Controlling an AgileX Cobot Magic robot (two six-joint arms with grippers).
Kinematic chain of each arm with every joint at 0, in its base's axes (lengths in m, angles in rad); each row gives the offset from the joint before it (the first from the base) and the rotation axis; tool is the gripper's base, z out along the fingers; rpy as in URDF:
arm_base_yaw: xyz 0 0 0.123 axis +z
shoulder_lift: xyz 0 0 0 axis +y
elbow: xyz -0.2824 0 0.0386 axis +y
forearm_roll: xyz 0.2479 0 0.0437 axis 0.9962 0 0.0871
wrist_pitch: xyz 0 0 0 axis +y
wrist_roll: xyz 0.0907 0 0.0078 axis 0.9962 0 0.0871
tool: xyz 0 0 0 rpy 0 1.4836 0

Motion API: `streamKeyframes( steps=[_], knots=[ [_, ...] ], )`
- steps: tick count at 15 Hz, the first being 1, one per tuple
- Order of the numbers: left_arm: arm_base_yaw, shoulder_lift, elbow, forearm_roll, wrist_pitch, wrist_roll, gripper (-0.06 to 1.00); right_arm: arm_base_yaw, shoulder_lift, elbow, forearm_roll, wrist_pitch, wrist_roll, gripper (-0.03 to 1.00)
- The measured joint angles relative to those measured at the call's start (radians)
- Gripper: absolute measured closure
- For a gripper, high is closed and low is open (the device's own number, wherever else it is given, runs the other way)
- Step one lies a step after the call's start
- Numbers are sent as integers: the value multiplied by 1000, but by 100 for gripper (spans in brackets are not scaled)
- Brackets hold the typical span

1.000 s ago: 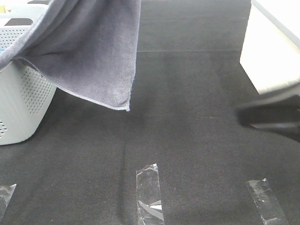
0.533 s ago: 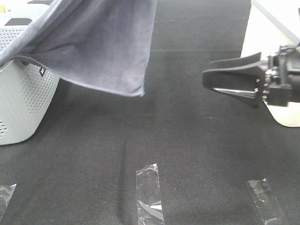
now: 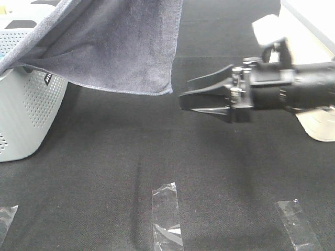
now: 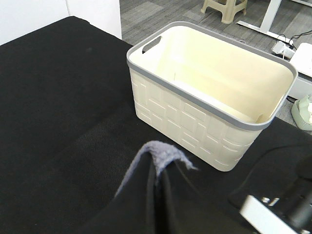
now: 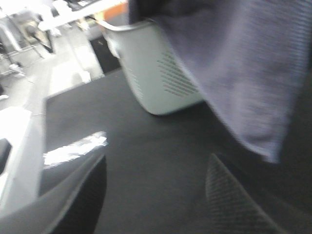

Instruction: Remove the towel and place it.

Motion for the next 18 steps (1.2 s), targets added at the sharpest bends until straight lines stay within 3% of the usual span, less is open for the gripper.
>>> streamKeyframes(
  steps=[3,11,14,18],
  knots=[
    [0,1,0,-1,-12,0,94,0,74,-72,2,-71,35,39],
    [0,2,0,-1,-51,0,94,1,278,-325,1,24,126,39],
    [0,11,0,-1,-75,0,94,1,290,-349,1,83,149,39],
    [0,13,0,-1,-129,0,94,1,290,-350,1,90,149,39]
  ],
)
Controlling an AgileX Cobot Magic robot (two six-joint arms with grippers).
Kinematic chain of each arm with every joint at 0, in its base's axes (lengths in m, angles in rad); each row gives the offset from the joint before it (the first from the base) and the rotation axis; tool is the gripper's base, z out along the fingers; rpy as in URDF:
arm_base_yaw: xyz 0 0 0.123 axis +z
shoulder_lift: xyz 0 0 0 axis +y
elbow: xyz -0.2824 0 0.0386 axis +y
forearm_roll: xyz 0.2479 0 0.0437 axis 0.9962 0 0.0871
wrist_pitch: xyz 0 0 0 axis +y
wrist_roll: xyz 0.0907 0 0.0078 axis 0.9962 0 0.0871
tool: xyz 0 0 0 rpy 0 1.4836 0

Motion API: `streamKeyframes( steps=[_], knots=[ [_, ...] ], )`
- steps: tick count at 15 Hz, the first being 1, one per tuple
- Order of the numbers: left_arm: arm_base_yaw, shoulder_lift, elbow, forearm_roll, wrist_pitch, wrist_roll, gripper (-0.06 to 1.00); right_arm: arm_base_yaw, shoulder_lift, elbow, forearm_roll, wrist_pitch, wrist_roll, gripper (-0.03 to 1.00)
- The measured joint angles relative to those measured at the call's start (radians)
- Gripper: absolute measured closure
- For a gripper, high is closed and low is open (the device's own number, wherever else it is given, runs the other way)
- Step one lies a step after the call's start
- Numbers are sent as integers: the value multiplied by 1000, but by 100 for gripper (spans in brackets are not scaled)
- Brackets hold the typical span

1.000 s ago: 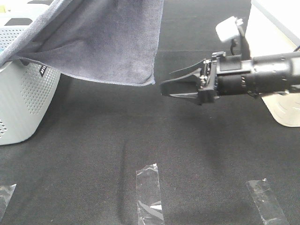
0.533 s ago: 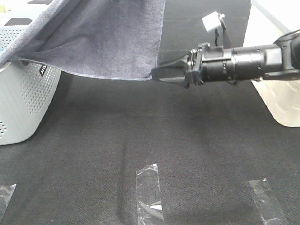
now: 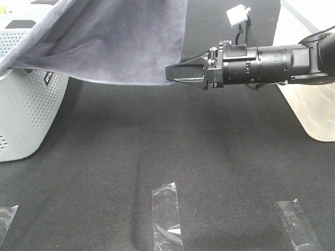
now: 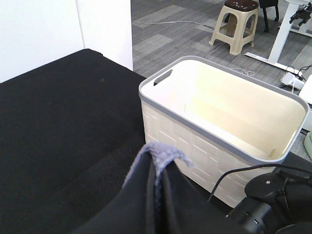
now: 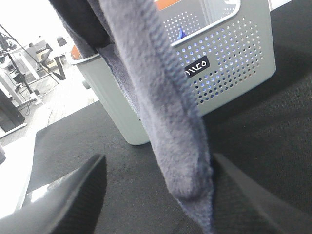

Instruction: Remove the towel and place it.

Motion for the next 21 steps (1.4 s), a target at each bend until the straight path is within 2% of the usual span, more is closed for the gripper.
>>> streamKeyframes(
  steps=[3,6,13,14,16,19,20,21],
  knots=[
    [0,0,0,0,-13,0,94,3,0,0,0,2,4,39],
    [0,10,0,-1,-20,0,94,62,0,-1,0,-42,7,41],
    [0,14,0,20,-20,0,94,81,0,-1,0,-57,43,78],
    [0,14,0,20,-20,0,94,81,0,-1,0,-57,43,78],
    [0,14,0,69,-3,0,94,81,0,-1,0,-60,103,95],
    [0,14,0,158,30,-38,94,81,-10,-1,-1,-111,280,97],
    [0,14,0,207,32,-77,94,81,-33,-1,0,-151,350,97],
    [0,17,0,303,32,-160,94,81,-87,-1,-21,-218,422,97]
  ],
)
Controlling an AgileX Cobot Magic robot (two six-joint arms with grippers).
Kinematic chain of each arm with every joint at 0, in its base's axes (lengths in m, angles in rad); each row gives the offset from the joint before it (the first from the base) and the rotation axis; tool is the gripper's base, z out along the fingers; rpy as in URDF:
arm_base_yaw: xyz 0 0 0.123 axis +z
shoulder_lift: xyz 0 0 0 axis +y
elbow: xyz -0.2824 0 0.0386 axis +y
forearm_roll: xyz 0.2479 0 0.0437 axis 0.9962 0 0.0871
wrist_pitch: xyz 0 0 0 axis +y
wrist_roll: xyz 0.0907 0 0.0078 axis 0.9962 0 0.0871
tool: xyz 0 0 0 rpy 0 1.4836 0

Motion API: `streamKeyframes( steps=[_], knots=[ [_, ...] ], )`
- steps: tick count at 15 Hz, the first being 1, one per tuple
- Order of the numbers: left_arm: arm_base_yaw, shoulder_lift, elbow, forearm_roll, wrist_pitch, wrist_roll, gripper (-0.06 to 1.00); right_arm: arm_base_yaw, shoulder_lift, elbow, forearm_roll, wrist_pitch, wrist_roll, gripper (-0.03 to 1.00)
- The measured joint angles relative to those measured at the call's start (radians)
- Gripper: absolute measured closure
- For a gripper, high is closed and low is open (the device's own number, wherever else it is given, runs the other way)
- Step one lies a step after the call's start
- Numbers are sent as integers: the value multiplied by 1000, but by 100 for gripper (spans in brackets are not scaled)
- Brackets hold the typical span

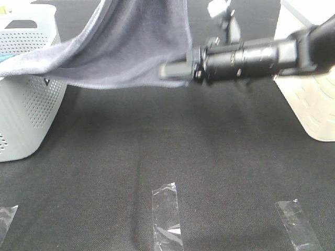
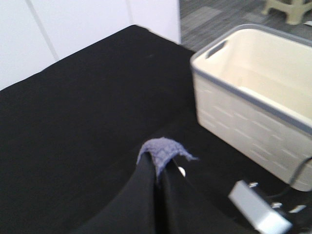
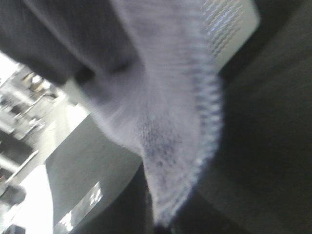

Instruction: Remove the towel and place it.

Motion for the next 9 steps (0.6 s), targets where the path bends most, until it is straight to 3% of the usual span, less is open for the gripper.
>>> streamKeyframes(
  steps=[3,5,7,9],
  knots=[
    [4,42,0,149,3,-155,94,0,-153,-5,-207,-193,162,97],
    [24,100,0,178,-29,-202,94,0,-228,-57,-448,-278,394,97],
    [49,146,0,169,-108,-241,94,0,-254,-170,-776,-252,738,97],
    [73,149,0,128,-178,-258,94,0,-254,-308,-1117,-123,1104,97]
  ],
)
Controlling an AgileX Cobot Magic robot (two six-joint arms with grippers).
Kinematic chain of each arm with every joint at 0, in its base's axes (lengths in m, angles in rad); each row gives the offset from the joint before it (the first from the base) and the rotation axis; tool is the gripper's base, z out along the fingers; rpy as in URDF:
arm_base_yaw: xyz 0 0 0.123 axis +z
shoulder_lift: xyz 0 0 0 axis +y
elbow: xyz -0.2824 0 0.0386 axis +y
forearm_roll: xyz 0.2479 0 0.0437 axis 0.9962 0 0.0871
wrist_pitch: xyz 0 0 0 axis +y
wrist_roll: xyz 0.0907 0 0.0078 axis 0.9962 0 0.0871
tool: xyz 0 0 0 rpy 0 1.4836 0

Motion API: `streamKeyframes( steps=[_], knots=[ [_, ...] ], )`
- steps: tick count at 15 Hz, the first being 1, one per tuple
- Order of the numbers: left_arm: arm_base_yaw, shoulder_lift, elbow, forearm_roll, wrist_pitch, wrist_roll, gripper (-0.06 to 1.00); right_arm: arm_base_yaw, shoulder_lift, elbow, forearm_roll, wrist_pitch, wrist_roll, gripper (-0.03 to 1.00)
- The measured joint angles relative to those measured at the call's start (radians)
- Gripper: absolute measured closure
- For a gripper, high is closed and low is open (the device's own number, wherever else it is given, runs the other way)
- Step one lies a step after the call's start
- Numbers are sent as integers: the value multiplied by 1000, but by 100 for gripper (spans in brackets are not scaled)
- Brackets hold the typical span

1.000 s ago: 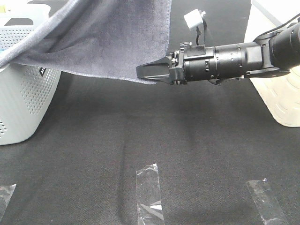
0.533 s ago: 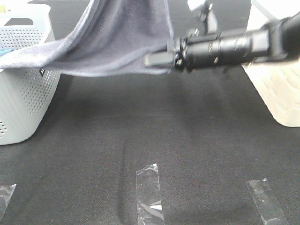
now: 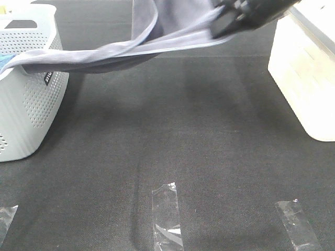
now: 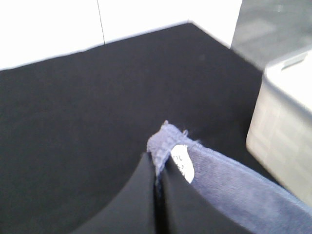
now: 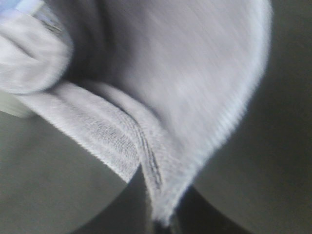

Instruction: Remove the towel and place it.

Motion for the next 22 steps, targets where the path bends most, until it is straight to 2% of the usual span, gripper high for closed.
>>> streamKeyframes(
  steps=[1,3,6,9,12,14,18,20,22],
  knots=[
    [6,-11,0,-19,-22,-3,94,0,0,-83,-160,79,134,97],
    [8,-44,0,-34,-38,-3,94,0,0,-237,-366,226,305,97],
    [8,-126,0,-36,-84,-3,94,0,0,-462,-499,311,383,97],
    [8,-235,0,-21,-193,-3,94,0,-1,-675,-524,267,398,97],
    [8,-314,-2,76,-238,-3,94,0,-2,-838,-522,210,399,97],
    [8,-316,-2,111,-189,-3,94,1,-9,-855,-517,229,399,97],
    [8,-231,-2,171,-17,-3,94,1,67,-855,-565,435,399,97],
    [8,-151,-2,212,79,-3,94,1,136,-855,-584,458,399,97],
    [8,-63,-2,257,124,-3,94,1,203,-855,-594,459,399,97]
  ],
)
